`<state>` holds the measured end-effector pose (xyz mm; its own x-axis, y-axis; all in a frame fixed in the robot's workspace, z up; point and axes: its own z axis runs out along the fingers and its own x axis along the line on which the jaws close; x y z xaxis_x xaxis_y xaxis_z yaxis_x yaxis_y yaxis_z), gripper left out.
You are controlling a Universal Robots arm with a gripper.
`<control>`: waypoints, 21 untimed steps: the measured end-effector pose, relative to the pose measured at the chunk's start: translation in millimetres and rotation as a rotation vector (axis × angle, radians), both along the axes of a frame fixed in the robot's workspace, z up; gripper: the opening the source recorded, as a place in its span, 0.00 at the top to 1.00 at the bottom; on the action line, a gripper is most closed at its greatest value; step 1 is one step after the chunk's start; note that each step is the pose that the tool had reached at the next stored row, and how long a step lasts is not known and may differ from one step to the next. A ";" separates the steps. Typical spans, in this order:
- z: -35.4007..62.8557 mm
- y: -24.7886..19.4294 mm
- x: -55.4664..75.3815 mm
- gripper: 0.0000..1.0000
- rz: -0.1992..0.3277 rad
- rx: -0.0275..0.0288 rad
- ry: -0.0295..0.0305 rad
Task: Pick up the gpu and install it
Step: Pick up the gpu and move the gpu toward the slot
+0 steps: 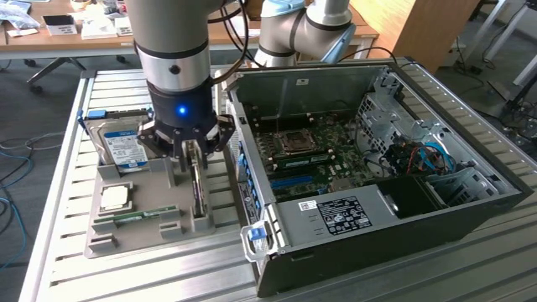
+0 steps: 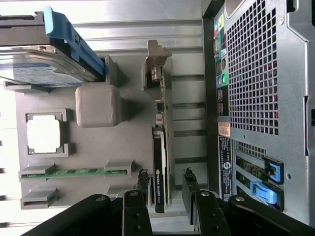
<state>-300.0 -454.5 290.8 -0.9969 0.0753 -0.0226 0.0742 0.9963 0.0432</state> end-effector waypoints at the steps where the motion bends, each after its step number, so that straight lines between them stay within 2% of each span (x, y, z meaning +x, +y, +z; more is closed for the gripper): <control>1: -1.7 0.0 0.0 0.58 0.000 0.0000 0.0000; 9: -10.6 0.0 0.0 0.58 0.000 0.0000 0.0000; 17: -11.5 0.0 0.0 0.58 0.000 0.0000 -0.0001; 21: -15.6 0.0 0.0 0.58 0.000 0.0001 -0.0001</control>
